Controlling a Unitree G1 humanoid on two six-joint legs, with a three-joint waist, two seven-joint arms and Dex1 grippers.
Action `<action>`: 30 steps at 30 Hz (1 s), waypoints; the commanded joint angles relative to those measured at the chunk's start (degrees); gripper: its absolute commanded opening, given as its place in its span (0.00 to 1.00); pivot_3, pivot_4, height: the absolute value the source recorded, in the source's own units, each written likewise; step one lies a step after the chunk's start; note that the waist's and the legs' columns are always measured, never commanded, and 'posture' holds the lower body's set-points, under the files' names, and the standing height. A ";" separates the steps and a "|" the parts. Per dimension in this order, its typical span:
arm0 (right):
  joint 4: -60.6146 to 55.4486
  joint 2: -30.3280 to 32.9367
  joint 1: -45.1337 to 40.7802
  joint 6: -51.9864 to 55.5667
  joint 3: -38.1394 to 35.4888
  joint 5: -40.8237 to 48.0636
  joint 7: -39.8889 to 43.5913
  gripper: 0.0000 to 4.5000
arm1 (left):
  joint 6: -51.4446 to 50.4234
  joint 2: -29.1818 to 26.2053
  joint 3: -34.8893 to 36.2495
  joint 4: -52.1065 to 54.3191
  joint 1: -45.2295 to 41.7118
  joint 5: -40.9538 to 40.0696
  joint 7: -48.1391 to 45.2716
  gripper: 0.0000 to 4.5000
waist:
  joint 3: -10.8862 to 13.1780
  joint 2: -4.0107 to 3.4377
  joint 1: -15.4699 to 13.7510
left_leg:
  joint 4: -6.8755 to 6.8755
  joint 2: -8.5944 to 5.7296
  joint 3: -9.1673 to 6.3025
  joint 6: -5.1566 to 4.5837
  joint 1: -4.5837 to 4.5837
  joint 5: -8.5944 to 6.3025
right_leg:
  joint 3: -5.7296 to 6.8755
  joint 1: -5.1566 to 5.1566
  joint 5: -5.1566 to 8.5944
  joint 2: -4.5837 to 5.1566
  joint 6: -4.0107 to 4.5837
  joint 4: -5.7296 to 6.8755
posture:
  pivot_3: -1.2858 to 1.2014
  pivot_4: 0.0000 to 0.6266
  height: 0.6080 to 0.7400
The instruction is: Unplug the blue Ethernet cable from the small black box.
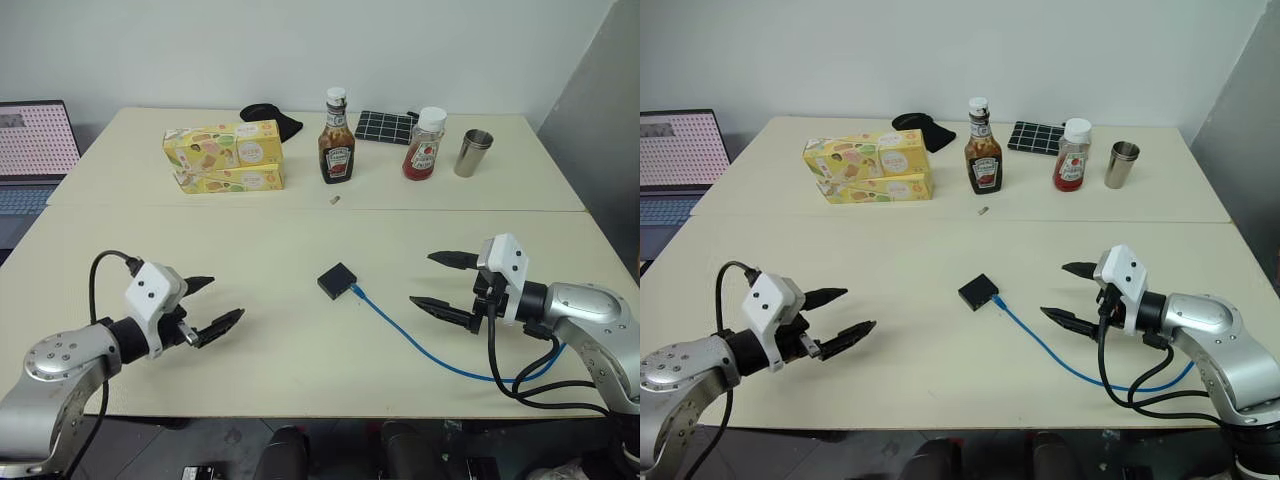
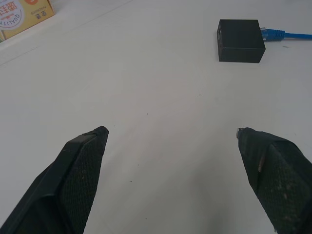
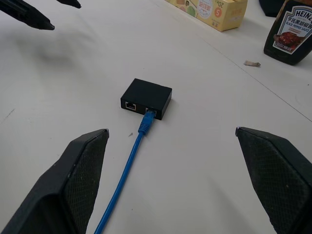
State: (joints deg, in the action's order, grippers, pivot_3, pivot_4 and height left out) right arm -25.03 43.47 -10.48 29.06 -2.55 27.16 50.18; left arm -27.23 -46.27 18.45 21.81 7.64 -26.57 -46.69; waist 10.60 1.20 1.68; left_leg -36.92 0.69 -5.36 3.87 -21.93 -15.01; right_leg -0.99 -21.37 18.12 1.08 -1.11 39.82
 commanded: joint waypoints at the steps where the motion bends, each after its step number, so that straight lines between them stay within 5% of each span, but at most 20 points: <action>1: -0.55 0.11 -1.64 -1.70 -0.43 -0.35 0.44 0.98 | 1.82 -0.13 1.01 0.65 -1.19 0.11 -0.24 1.00 | 0.00 0.00 0.00 | 0.00 0.00 0.00 0.00 0.00 0.00 | 0.00 0.00 0.00 0.00 0.00 0.00 | 0.52 0.24 1.00; 23: -0.03 -0.31 -1.65 -1.24 1.50 -2.21 -0.04 0.98 | 0.83 -0.19 -0.35 2.62 -1.57 -0.72 -1.51 1.00 | 0.00 -0.01 0.00 | 0.01 0.01 0.01 0.00 0.00 0.00 | -0.01 0.00 0.00 0.00 0.00 -0.02 | 0.52 0.24 1.00; 30: 1.40 -5.79 -2.15 -0.29 8.14 -7.35 -6.52 0.98 | 0.08 -0.51 -2.27 4.21 -2.68 -3.66 -5.39 1.00 | 0.01 -0.02 0.01 | 0.01 0.01 0.01 0.00 -0.01 0.00 | -0.03 -0.02 0.00 0.00 0.00 -0.02 | 0.52 0.24 1.00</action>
State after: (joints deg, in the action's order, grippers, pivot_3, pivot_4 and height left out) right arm -23.36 38.70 -12.02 29.04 4.13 21.39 45.39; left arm -28.01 -46.02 16.48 24.92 5.51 -28.74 -49.75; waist 10.61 1.18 1.69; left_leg -36.90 0.70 -5.34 3.87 -21.94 -15.01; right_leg -1.03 -21.39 18.12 1.09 -1.11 39.81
